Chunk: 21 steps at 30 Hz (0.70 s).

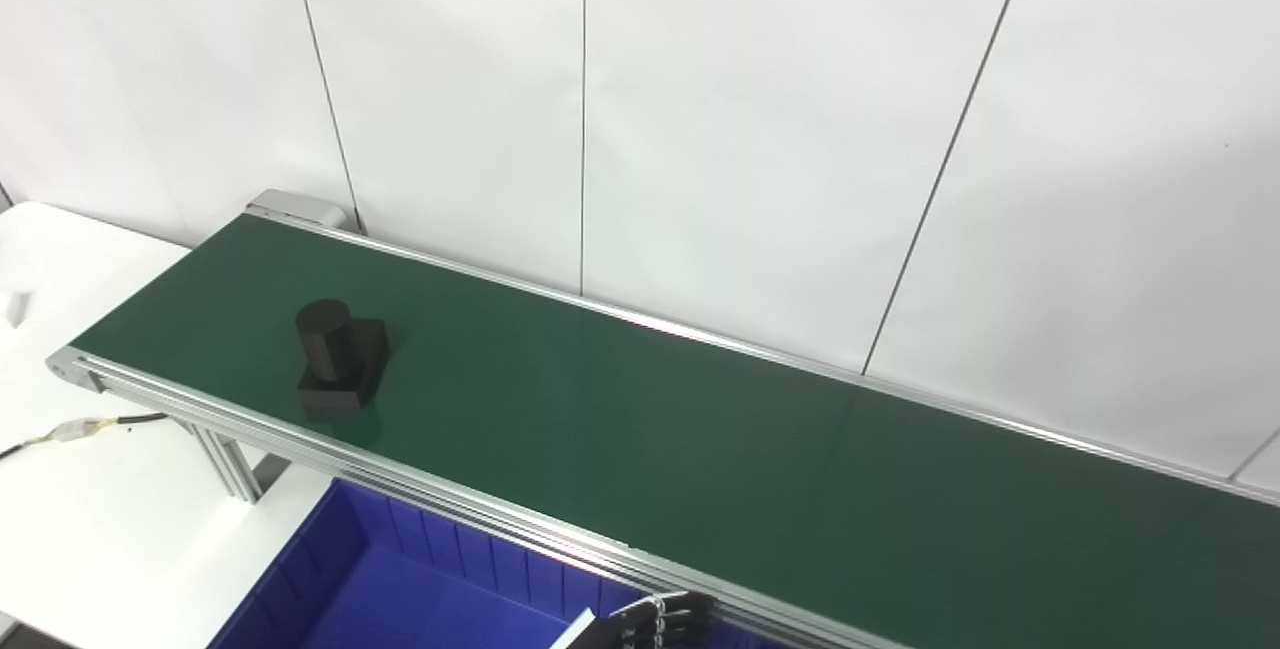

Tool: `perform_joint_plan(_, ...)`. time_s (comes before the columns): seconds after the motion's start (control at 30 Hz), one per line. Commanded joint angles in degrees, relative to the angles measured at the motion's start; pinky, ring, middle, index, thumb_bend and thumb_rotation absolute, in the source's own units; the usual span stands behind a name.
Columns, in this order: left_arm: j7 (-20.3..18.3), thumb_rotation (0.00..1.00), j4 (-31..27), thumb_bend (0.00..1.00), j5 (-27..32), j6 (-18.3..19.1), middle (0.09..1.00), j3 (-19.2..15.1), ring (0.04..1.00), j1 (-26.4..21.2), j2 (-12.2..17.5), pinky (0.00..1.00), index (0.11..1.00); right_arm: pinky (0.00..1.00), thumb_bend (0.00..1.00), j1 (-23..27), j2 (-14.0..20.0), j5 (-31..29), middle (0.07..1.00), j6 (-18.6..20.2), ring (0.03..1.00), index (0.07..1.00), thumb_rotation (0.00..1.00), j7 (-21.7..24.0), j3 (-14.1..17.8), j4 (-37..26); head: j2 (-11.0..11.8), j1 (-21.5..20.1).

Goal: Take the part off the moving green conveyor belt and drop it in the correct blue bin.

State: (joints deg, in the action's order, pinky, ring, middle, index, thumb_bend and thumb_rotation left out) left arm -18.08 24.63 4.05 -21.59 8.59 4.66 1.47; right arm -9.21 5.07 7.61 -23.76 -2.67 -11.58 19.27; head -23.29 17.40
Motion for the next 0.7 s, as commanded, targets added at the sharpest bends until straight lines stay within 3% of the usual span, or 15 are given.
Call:
perform_joint_plan(0.0,0.3,0.29,-0.9,1.0,0.0,-1.8,0.816,0.2,0.804,-1.3,-0.7,0.73,0.825,0.74,0.43,0.3,0.5,-0.5,0.864,-3.1,0.798,0.934,0.49,0.1,0.1,-1.8,0.0,0.0)
perform_joint_plan(0.33,1.5,0.26,-0.3,0.95,-1.7,-2.7,0.811,0.6,0.8,-1.7,-2.0,0.73,0.829,0.74,0.41,-0.8,2.4,-1.0,0.865,-3.2,0.801,0.932,0.43,0.7,0.3,-5.2,-0.3,2.9)
perform_joint_plan(0.4,1.9,0.27,-0.5,0.96,-2.2,-2.3,0.808,0.7,0.793,-1.6,-2.2,0.72,0.831,0.75,0.43,-1.4,2.8,-1.0,0.864,-3.1,0.803,0.936,0.46,1.0,0.6,-7.2,-0.5,3.1)
perform_joint_plan(0.47,2.3,0.27,-0.4,0.95,-2.6,-2.4,0.808,0.8,0.789,-1.7,-2.4,0.72,0.834,0.74,0.42,-2.0,3.2,-0.5,0.86,-2.8,0.799,0.931,0.42,1.5,0.9,-9.7,-0.6,3.3)
perform_joint_plan(0.67,2.8,0.27,-1.0,0.95,-3.0,-1.7,0.812,1.0,0.796,-1.5,-2.6,0.73,0.838,0.73,0.44,-3.7,3.7,-2.2,0.841,1.3,0.784,0.884,0.4,3.9,1.7,-18.9,-1.0,3.0)
